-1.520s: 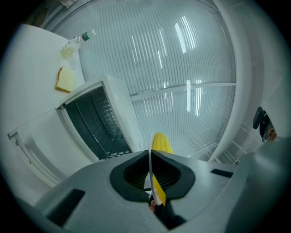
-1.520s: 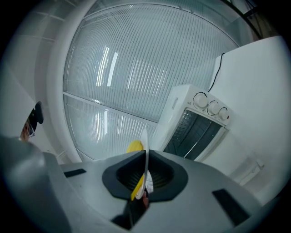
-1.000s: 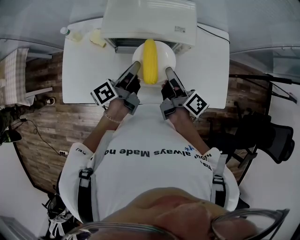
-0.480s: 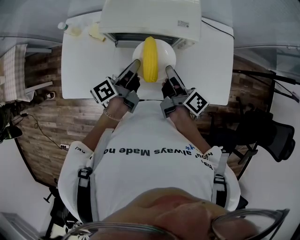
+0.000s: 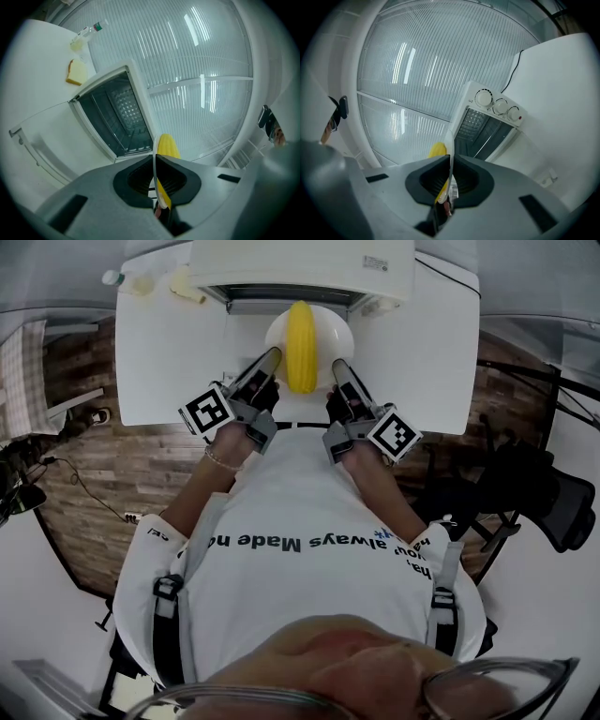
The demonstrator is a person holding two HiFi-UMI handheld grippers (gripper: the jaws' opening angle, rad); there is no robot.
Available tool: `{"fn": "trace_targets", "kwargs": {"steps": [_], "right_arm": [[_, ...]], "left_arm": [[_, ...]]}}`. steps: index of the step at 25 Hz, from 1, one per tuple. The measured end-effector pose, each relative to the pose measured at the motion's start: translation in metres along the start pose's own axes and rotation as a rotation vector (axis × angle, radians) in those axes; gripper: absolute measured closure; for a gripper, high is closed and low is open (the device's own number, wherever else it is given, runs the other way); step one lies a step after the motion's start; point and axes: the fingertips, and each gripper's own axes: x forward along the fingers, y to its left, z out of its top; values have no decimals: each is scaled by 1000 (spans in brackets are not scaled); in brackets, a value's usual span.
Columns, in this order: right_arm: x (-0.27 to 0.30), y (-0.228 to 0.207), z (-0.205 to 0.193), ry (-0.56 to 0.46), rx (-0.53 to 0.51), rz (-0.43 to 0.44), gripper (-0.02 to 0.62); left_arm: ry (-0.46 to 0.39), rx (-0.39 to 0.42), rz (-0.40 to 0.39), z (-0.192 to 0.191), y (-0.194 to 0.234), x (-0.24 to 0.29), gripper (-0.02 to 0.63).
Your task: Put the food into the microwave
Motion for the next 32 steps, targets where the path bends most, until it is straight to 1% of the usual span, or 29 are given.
{"fn": "trace_targets", "kwargs": {"steps": [3,6,8,10,13,17,23,32], "right_arm": [[5,-11,-4,7,1,-16,572],[11,-19,-8,15,-8,-21,572],[16,-24,-8,20,-21,-20,572],[20,-32,-9,24,-31,-27,572],[24,-46,-14,29,-9,-44,572],[29,-55,-16,30,1,-55,572],[46,-69,-15,20,23,-66,572],[71,-92,-6,3,29,-86,572]], "left_arm": [[9,-15,11,-1,12,1,588],[21,-3,18,1,25,3,588],[22,-15,24,1,33,6,588],[24,-8,36,1,42,8,588],[26,13,42,2,53,11,588],[20,-12,41,3,63,14,588],[36,30,45,14,81,25,588],[47,27,63,30,106,48,588]]}}
